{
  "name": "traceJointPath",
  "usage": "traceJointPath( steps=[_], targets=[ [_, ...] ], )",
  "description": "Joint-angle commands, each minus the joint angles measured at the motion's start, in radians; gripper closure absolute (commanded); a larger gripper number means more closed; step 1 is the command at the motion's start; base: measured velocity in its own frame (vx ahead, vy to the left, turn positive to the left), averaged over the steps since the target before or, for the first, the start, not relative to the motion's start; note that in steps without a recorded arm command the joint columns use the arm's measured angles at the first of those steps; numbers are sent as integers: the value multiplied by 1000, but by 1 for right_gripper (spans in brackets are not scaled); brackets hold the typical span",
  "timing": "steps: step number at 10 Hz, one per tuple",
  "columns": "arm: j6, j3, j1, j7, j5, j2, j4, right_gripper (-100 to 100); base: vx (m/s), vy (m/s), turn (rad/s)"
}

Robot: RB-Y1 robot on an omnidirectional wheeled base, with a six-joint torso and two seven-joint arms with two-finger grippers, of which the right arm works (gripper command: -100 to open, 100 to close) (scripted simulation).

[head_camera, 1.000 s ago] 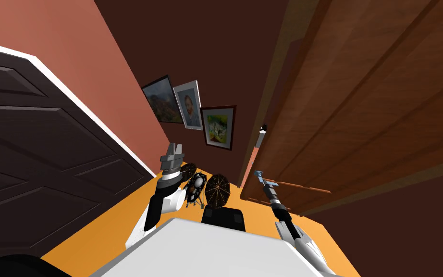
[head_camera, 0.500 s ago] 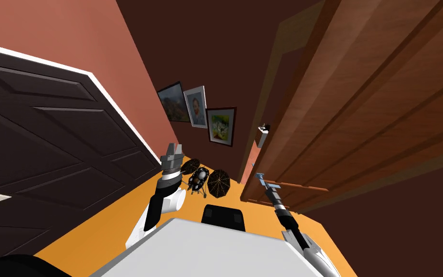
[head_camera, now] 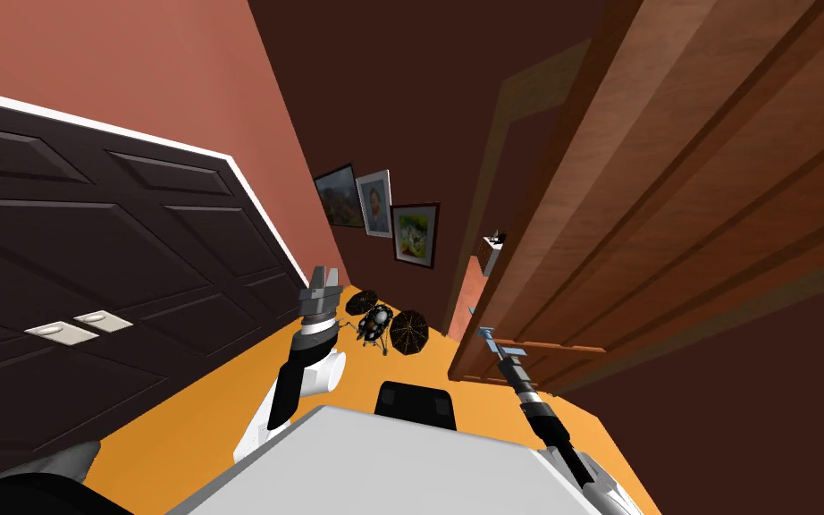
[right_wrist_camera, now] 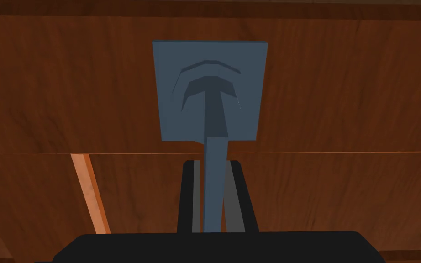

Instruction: Pull the door open

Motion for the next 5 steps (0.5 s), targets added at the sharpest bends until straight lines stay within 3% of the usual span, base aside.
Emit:
traceJointPath(
  steps=[1, 2, 4, 5],
  targets=[
    [-15, 4, 26, -8, 1, -8, -22, 100, -198, -98, 199],
    [-32, 7, 36, -13, 2, -13, -17, 100, -180, -82, 161],
    [-32, 7, 36, -13, 2, -13, -17, 100, -96, -45, 25],
    [-60, 11, 50, -21, 3, -22, -9, 100, -126, -47, 193]
  ],
)
